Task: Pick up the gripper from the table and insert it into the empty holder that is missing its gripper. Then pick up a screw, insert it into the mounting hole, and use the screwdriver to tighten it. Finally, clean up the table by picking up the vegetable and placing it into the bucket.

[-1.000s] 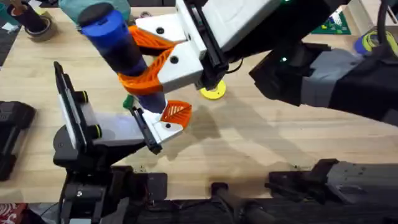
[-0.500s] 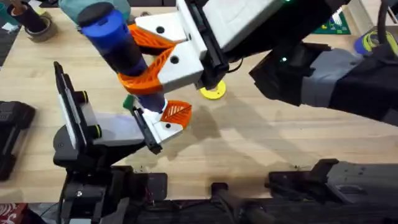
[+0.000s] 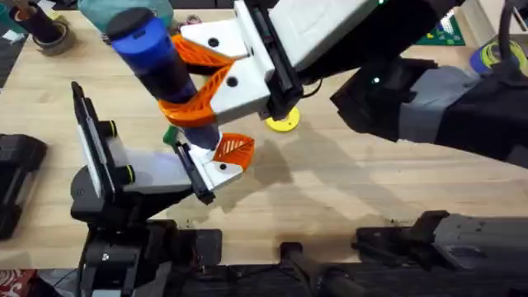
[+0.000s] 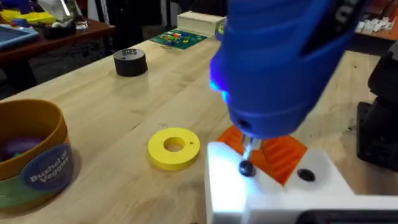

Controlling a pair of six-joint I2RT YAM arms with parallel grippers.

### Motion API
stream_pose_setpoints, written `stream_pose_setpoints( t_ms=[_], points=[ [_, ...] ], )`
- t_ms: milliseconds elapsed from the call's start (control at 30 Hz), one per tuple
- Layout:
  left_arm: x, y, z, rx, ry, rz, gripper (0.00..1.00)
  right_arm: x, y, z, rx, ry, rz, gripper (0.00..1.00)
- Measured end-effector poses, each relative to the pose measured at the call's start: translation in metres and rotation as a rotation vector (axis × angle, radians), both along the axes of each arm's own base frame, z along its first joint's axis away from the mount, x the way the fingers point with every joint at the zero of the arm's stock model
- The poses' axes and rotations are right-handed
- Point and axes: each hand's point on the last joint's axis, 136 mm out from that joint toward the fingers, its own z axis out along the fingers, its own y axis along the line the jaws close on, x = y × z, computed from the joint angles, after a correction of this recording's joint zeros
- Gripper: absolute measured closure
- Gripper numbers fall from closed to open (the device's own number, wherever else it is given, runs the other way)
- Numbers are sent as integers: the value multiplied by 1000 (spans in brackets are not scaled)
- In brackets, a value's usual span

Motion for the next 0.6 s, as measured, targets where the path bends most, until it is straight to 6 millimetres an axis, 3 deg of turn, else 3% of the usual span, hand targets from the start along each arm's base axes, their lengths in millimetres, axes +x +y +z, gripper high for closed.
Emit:
stream_pose_setpoints(
  t_ms=[600],
  points=[
    [0, 0, 0, 0, 0, 0, 993, 0, 0, -3, -1, -8, -2, 977]
  ],
)
